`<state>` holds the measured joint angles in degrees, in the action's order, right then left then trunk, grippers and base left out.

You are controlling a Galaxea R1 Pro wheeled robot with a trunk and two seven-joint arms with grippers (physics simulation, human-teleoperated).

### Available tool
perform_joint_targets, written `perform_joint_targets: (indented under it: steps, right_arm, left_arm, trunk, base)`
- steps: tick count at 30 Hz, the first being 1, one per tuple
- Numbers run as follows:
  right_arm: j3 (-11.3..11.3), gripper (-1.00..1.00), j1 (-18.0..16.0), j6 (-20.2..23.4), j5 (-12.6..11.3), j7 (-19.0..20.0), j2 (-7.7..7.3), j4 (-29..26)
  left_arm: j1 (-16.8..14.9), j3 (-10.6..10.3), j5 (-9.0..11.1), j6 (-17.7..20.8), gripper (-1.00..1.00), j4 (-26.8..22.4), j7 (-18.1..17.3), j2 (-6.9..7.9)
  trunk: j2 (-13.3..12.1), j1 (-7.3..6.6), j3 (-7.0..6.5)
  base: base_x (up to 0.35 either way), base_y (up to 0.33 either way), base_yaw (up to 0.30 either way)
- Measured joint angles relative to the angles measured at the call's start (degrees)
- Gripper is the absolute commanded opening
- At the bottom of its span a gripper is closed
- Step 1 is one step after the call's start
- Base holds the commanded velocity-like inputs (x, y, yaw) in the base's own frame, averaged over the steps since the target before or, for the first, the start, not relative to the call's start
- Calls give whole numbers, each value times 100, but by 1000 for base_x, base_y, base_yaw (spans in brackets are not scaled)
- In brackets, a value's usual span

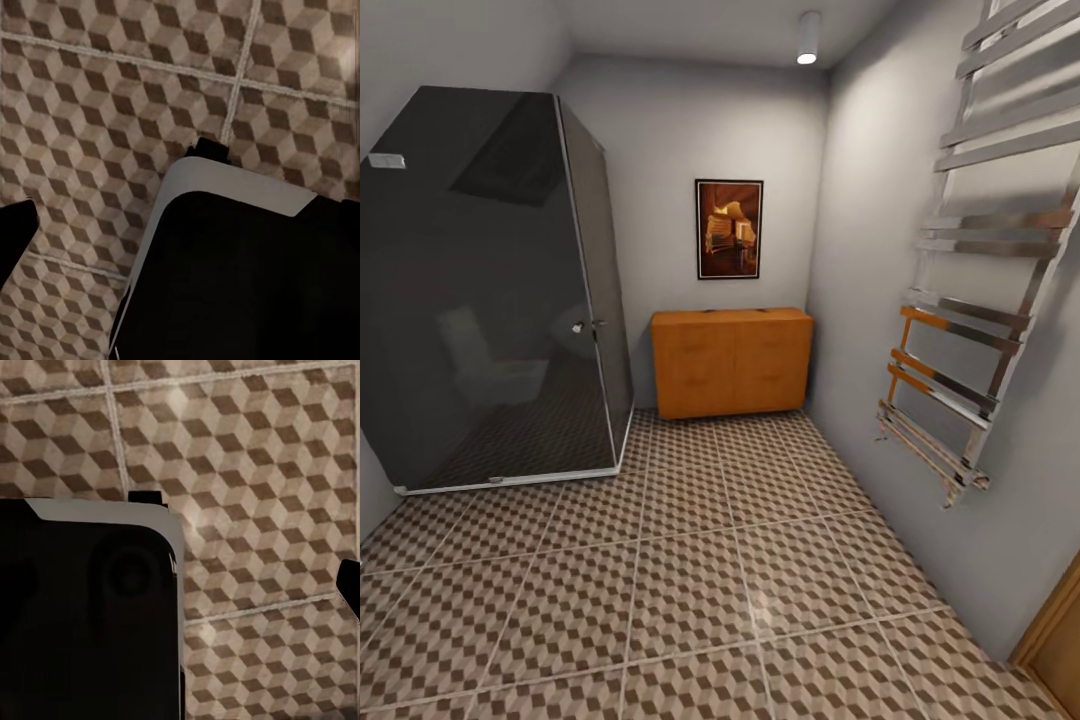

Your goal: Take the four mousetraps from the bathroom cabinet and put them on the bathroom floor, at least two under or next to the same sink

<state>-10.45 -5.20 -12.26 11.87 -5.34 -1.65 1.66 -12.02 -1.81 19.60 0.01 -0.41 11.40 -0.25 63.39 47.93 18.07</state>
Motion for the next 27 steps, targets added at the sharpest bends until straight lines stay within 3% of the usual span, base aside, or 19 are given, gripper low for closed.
perform_joint_targets:
  steps: [27]
  right_arm:
    - [1, 100, 2, -4, 1, -19, -1, -1]
  left_arm:
    - [0, 3, -4, 286, 100, -29, -14, 0]
  trunk:
    - [0, 0, 0]
  base:
    - [323, 0, 0]
